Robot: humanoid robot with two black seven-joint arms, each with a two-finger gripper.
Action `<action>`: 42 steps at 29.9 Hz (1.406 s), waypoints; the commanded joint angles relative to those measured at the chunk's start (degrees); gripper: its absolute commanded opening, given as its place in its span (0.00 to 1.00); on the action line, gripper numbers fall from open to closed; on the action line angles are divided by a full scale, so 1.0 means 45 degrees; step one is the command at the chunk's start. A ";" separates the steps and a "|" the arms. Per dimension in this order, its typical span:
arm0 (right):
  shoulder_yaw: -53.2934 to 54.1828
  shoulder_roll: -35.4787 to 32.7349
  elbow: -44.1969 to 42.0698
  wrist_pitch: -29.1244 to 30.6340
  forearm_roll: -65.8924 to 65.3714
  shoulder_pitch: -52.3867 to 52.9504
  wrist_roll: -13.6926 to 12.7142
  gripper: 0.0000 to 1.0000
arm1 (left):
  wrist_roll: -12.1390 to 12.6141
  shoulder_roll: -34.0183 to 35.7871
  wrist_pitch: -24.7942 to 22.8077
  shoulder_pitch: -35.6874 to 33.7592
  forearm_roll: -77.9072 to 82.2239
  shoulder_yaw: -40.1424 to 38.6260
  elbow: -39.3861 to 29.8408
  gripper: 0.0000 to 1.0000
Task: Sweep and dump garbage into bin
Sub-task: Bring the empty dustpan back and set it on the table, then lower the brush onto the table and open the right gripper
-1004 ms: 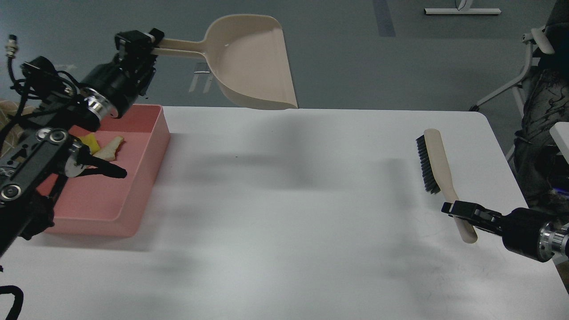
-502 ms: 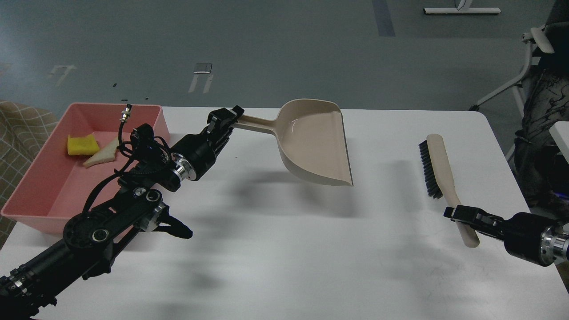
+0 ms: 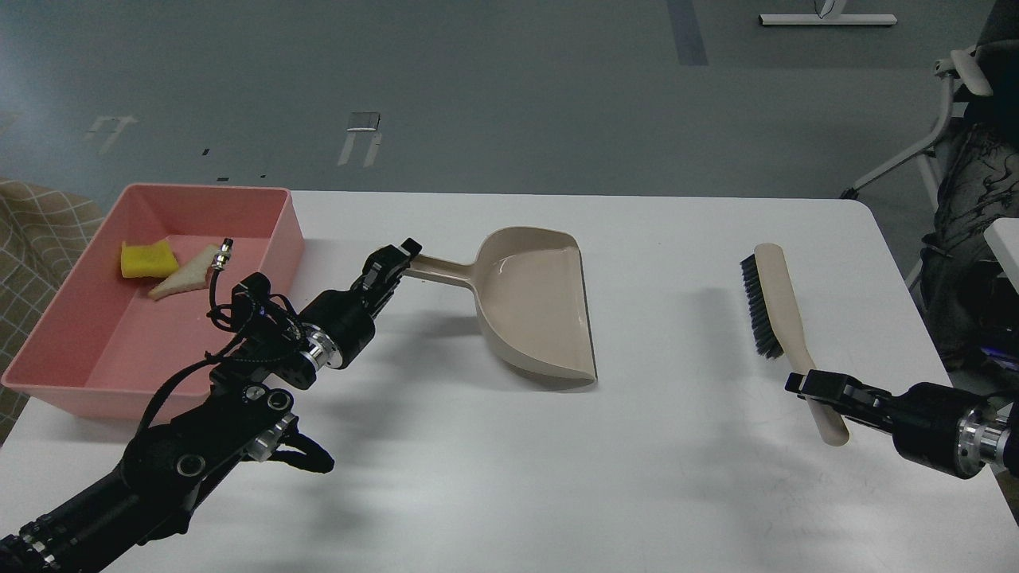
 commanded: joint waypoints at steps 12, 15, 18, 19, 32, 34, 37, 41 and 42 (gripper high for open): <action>-0.0004 0.0104 -0.0019 -0.0011 0.0000 -0.0174 -0.0002 0.00 | -0.0017 -0.0170 -0.0004 0.0058 -0.0019 0.0069 0.0150 0.97; -0.0004 0.0299 -0.0058 -0.0011 0.0000 -0.0174 -0.0002 0.00 | -0.0037 -0.0150 -0.0062 0.0117 -0.0019 0.0322 0.0149 0.97; -0.0004 0.0650 -0.0292 0.0008 0.0000 -0.0174 -0.0021 0.00 | -0.0192 -0.0092 -0.0062 0.0234 -0.0019 0.0848 0.0130 0.98; -0.0004 0.0768 -0.0409 0.0009 0.0000 -0.0155 -0.0041 0.00 | -0.0251 -0.0072 -0.0062 0.0350 -0.0038 0.1024 0.0091 0.98; 0.0015 0.1433 -0.0878 0.0048 0.0000 -0.0135 -0.0119 0.00 | -0.0329 0.0396 -0.0121 0.1387 -0.0039 0.1104 -0.0787 0.98; 0.0015 0.1472 -0.0956 0.0048 0.0000 -0.0135 -0.0138 0.08 | -0.0330 0.0494 -0.0121 0.1464 -0.0039 0.1085 -0.0964 0.98; 0.0015 0.1667 -0.1132 -0.0011 0.0000 -0.0135 -0.0139 0.27 | -0.0330 0.0533 -0.0121 0.1484 -0.0039 0.1065 -0.1042 0.98; 0.0035 0.1804 -0.1250 -0.0030 0.0020 -0.0135 -0.0158 0.39 | -0.0330 0.0572 -0.0121 0.1485 -0.0058 0.1065 -0.1062 0.98; 0.0054 0.1804 -0.1250 -0.0030 0.0039 -0.0116 -0.0158 0.45 | -0.0330 0.0572 -0.0121 0.1484 -0.0039 0.1046 -0.1042 0.98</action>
